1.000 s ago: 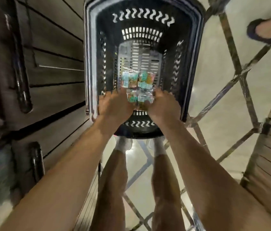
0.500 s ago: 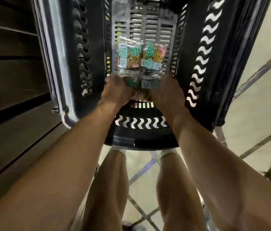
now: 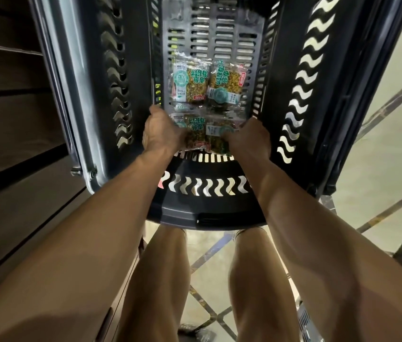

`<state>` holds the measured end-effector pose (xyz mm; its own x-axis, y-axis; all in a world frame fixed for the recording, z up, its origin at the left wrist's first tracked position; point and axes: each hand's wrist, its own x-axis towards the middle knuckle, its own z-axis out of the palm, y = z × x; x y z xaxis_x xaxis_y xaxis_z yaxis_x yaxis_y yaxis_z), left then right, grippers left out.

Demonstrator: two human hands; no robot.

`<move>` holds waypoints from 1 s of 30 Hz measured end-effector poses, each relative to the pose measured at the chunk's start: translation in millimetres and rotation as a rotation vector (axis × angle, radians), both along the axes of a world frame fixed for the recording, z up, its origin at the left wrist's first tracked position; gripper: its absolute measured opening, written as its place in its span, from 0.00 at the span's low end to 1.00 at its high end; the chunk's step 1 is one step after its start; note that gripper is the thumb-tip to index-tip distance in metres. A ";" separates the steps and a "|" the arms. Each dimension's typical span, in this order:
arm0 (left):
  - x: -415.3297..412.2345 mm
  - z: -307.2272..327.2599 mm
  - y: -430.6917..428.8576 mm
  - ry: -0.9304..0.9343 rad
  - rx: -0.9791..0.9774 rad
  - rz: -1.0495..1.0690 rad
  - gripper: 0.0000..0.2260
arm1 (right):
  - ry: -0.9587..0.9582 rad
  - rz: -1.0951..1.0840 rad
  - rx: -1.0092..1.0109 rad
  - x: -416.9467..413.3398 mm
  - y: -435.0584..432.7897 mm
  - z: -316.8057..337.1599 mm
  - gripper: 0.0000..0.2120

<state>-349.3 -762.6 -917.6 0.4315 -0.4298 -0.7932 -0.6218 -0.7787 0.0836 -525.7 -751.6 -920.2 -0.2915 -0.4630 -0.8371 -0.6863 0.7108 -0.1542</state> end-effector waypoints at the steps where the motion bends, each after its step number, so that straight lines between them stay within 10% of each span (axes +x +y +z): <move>1: 1.0 -0.6 0.4 0.017 0.003 0.027 0.34 | 0.003 0.003 -0.001 -0.4 0.7 -0.5 0.11; 8: 7.8 5.6 9.6 0.106 0.016 0.074 0.17 | -0.105 -0.165 -0.060 5.9 3.8 8.6 0.29; 16: 7.6 44.8 22.7 0.253 -0.157 0.285 0.19 | -0.250 -0.152 -0.131 6.3 -0.7 49.4 0.18; 30: -25.2 325.8 -25.4 0.706 -0.310 0.772 0.20 | -0.530 -0.589 -0.385 -71.0 -64.5 346.0 0.12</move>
<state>-374.5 -788.0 -591.8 0.1605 -0.4623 -0.8721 0.2906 -0.8222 0.4894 -596.8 -816.1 -574.2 -0.1893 -0.6381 -0.7463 0.0050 0.7594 -0.6506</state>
